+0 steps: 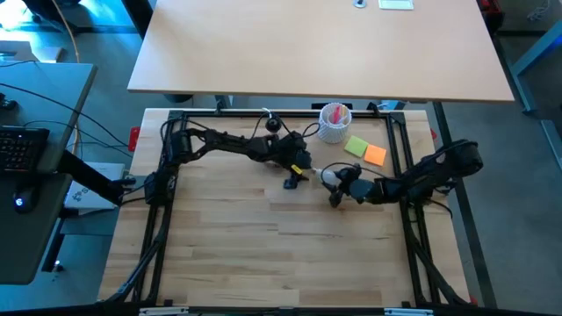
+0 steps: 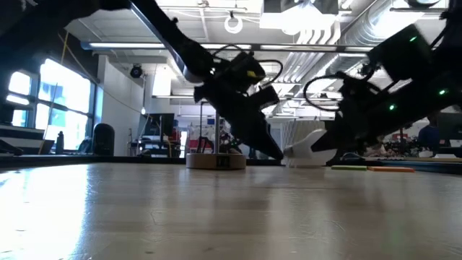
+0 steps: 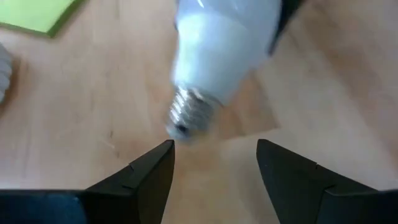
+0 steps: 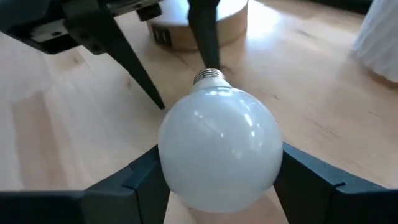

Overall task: Screw lightbulb
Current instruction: Insert the white lightbulb into the desk lamp

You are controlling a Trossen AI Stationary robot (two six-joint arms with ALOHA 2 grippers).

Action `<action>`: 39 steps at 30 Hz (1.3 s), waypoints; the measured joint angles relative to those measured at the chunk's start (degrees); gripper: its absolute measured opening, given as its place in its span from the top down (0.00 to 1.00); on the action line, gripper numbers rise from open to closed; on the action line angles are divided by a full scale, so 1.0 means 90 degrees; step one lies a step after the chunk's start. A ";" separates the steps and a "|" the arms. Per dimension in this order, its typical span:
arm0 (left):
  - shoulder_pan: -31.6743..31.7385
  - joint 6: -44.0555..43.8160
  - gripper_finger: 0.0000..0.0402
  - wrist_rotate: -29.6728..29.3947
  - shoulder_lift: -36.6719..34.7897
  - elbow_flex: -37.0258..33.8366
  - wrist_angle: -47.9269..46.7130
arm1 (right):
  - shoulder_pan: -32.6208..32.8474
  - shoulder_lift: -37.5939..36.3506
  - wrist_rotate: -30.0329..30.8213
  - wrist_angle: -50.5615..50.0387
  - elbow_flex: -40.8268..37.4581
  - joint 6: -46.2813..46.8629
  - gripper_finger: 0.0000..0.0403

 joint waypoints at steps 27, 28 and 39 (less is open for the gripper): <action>-0.0231 -0.1871 0.44 -0.2808 -0.3838 -0.6873 0.7710 | 0.2265 -0.0424 0.2429 -0.5854 0.4572 -0.0266 0.43; -0.0005 -0.1892 0.44 -0.2786 -0.3831 -0.6850 0.7801 | 0.2225 -0.0353 0.2436 -0.5876 0.4672 -0.0325 0.43; 0.1448 -0.1924 0.44 -0.1570 -0.3130 -0.5392 0.6791 | 0.1836 -0.0194 0.2274 -0.6294 0.4901 -0.0239 0.43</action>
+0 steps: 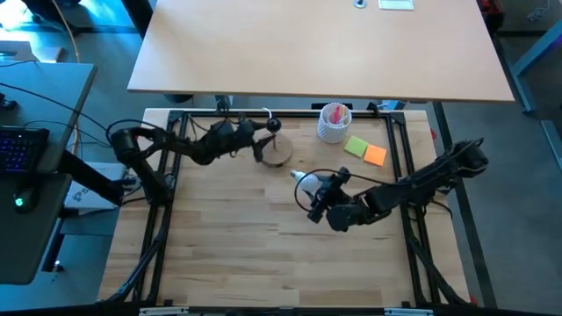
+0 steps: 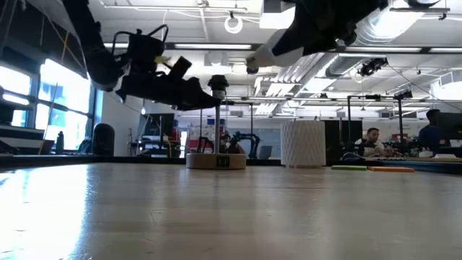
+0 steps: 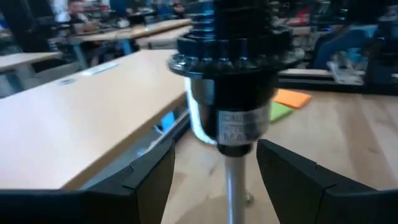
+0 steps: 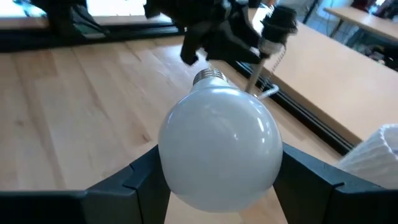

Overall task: Screw lightbulb
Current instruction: Insert the white lightbulb into the desk lamp

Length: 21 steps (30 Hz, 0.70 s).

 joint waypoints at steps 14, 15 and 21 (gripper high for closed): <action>-0.0270 0.0508 0.49 0.0383 -0.0041 0.0234 0.0233 | 0.0228 0.0331 -0.0116 0.0243 0.0003 0.0546 0.43; -0.0326 0.0595 0.51 0.0379 -0.0042 0.0235 0.0245 | 0.0248 0.0331 -0.0109 0.0266 0.0002 0.0580 0.43; -0.0857 0.1481 0.66 0.0245 -0.0112 0.0249 0.0090 | 0.0368 0.0331 -0.0122 0.0327 0.0365 0.0534 0.43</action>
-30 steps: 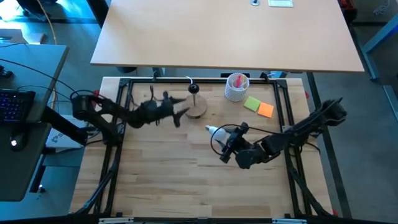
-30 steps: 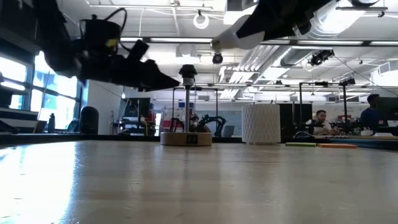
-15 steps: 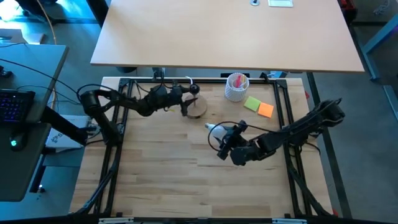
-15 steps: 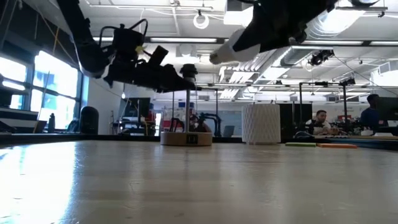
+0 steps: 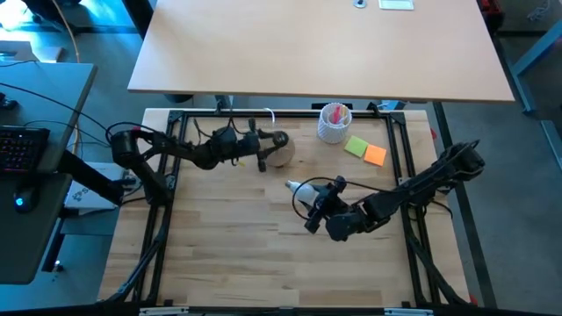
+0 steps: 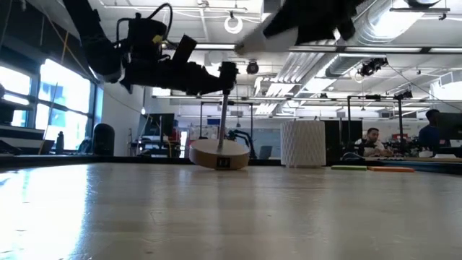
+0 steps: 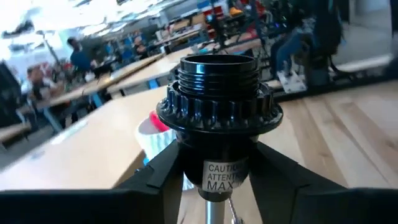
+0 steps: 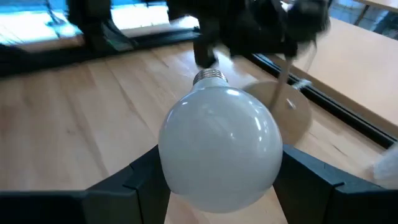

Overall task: Screw lightbulb
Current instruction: Insert the white lightbulb into the desk lamp

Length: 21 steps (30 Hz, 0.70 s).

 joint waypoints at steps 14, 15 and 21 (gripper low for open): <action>-0.2281 0.3688 0.66 -0.3785 -0.0026 -0.0024 -0.0899 | 0.0150 0.0530 -0.0672 -0.5088 0.3663 0.0549 0.43; -0.2374 0.3742 0.66 -0.3993 -0.0026 -0.0024 -0.0981 | 0.0136 0.0741 -0.0693 -0.5386 0.3948 0.0547 0.43; -0.2564 0.3327 0.67 -0.4271 -0.0048 -0.0004 -0.1443 | 0.0024 0.2128 -0.0696 -0.7057 0.5417 0.0394 0.43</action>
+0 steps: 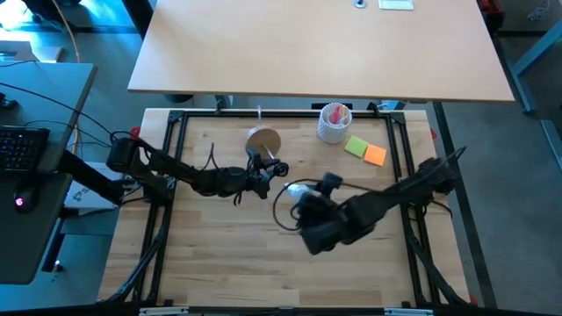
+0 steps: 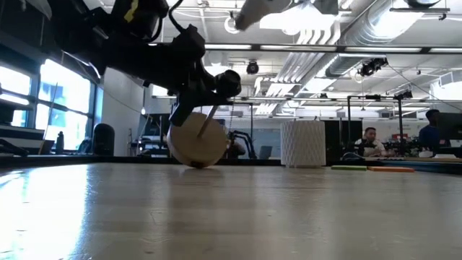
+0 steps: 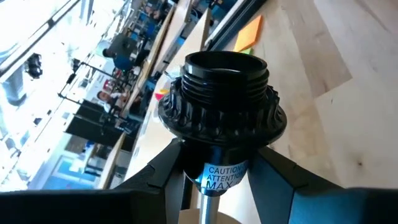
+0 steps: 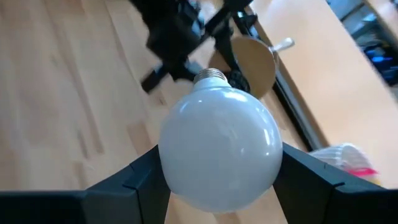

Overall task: Screw lightbulb
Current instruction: Insert the white lightbulb into the desk lamp

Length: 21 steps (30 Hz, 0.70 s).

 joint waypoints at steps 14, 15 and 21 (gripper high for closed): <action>-0.0102 -0.0857 0.68 0.0398 0.0008 -0.0010 -0.0154 | -0.0630 0.1000 0.0104 -0.1119 0.0574 -0.0417 0.43; -0.0102 -0.0944 0.68 0.0409 0.0008 -0.0012 -0.0155 | -0.0669 0.1000 0.0099 -0.1064 0.0572 -0.0496 0.43; -0.0063 -0.1584 0.71 0.0476 0.0035 -0.0030 -0.0240 | -0.0638 0.1000 0.0021 -0.0919 0.0568 -0.0697 0.43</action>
